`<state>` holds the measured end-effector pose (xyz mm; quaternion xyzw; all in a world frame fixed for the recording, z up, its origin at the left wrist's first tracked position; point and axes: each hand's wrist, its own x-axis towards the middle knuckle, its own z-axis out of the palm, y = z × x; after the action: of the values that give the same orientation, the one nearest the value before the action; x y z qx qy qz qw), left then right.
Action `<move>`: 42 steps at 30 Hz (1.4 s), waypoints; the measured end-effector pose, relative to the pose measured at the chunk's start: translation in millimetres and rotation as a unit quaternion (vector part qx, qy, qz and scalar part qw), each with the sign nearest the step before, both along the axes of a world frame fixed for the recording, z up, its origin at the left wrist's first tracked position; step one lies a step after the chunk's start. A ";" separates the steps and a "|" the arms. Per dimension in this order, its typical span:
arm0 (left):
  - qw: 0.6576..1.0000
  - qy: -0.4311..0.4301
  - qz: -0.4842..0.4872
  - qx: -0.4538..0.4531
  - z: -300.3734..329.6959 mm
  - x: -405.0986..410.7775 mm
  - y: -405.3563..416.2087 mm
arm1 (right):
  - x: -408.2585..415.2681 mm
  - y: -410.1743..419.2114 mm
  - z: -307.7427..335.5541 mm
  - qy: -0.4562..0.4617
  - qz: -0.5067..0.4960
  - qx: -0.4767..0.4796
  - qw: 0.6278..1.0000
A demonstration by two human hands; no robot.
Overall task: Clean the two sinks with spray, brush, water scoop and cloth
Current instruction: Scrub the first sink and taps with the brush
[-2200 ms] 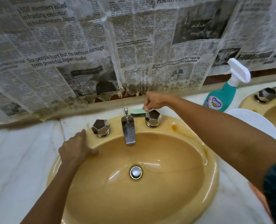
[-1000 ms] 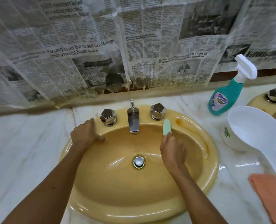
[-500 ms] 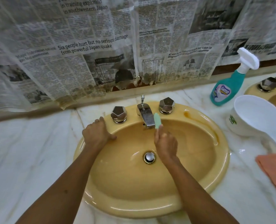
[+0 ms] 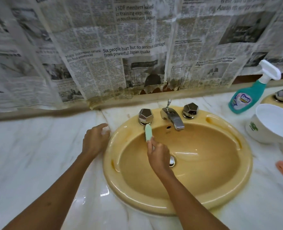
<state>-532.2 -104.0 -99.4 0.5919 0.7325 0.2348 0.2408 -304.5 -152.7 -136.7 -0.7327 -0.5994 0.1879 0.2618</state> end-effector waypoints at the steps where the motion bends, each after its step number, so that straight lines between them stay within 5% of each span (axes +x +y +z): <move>1: 1.000 0.002 0.000 0.026 -7.6 -13.8 -11.0 | -11.0 -9.0 3.0 -0.011 0.028 -0.004 1.000; 5: 0.992 0.022 -0.086 0.091 -40.3 -37.4 -39.2 | -32.4 -17.8 28.6 -0.132 0.108 -0.060 0.984; 9: 0.991 0.023 -0.080 0.107 -46.6 -33.6 -36.6 | -46.9 41.5 63.5 -0.226 0.061 -0.099 0.967; 16: 0.993 0.031 -0.072 0.088 -55.2 -34.7 -33.9 | -51.9 62.0 70.9 -0.206 0.125 -0.152 0.958; 24: 0.992 0.063 -0.074 0.081 -55.7 -32.4 -32.2 | -75.6 67.9 71.6 -0.213 0.090 -0.117 0.966; 35: 0.993 0.026 -0.079 0.088 -59.6 -37.7 -31.7 | -109.4 151.2 126.5 -0.440 0.244 -0.208 0.839; 39: 0.991 0.018 -0.081 0.109 -61.9 -40.1 -29.2 | -103.8 139.5 126.1 -0.409 0.317 -0.225 0.826; 42: 0.990 0.023 -0.082 0.115 -64.3 -40.3 -28.3 | -83.8 140.5 132.5 -0.384 0.290 -0.202 0.853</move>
<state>-572.5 -132.3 -163.6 0.6792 0.6546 0.2834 0.1729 -388.3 -12.2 -4.1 -0.5759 -0.7865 0.0760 -0.2099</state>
